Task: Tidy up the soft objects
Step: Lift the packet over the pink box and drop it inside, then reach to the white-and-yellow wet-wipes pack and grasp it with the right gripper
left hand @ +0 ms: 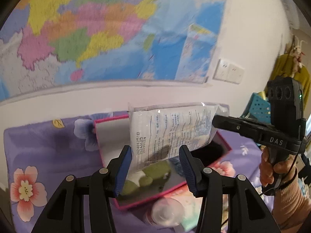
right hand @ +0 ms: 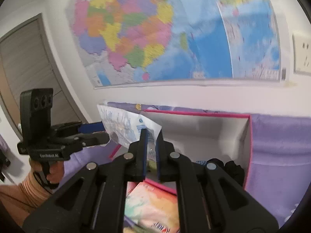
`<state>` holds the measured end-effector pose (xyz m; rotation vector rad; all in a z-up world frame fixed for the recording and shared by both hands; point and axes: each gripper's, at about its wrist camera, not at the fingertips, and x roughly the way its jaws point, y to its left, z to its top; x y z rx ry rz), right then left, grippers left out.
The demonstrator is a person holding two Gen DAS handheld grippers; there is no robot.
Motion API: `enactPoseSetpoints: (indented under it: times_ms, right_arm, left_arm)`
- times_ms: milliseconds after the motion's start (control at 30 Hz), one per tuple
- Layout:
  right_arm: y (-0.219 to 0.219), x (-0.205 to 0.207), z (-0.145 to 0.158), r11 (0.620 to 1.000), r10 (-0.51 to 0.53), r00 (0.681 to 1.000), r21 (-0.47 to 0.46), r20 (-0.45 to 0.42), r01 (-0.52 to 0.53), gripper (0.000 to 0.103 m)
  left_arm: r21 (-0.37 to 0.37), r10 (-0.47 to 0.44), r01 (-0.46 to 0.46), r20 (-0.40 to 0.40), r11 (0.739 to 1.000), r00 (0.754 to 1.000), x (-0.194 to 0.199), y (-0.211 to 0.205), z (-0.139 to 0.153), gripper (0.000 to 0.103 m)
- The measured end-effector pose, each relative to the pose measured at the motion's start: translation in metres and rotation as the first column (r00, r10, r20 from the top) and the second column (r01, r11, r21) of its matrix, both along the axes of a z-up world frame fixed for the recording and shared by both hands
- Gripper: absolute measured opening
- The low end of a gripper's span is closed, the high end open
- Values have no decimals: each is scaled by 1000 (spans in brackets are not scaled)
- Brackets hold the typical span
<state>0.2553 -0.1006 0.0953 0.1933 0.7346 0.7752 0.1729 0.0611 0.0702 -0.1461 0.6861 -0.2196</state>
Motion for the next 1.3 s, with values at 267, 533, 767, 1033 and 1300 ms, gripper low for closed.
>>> enactPoseSetpoints:
  times_ms: [267, 533, 767, 1033, 1300]
  right_arm:
    - [14, 49, -36, 998, -49, 994, -31, -98, 47, 10]
    - [19, 77, -61, 986, -141, 971, -115, -191, 121, 33]
    - [12, 58, -59, 989, -105, 974, -121, -203, 82, 34]
    - [-8, 0, -17, 1000, -1, 990, -16, -144, -1, 34]
    - [-29, -65, 20, 999, 45, 998, 18, -49, -44, 43]
  left_arm:
    - [-12, 51, -52, -93, 999, 994, 34, 12, -24, 50]
    - [-24, 131, -135, -116, 991, 985, 46, 25, -34, 52]
    - [-34, 143, -144, -45, 989, 989, 24, 27, -18, 52]
    - [-83, 101, -95, 79, 992, 992, -35, 17, 11, 60]
    - [-103, -9, 25, 150, 994, 989, -95, -6, 22, 63]
